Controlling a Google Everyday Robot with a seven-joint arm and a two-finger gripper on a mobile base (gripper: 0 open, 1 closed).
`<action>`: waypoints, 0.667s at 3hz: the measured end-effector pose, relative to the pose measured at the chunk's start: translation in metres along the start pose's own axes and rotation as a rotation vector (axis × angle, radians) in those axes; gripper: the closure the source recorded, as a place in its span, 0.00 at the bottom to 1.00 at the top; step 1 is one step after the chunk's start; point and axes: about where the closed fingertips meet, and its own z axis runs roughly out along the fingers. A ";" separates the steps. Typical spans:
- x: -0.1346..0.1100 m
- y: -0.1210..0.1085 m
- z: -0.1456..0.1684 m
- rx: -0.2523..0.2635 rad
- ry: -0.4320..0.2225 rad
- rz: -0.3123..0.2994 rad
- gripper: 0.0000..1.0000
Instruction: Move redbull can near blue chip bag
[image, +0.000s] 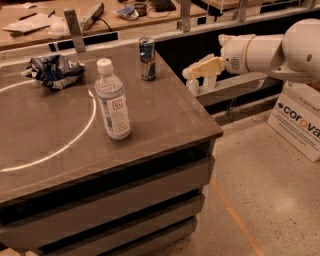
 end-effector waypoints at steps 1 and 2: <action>0.013 -0.010 0.049 -0.016 -0.010 -0.016 0.00; 0.018 -0.017 0.082 -0.022 -0.015 -0.024 0.00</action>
Offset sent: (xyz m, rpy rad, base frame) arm 0.0959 0.0509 -0.0517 -0.0064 -0.0291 0.0323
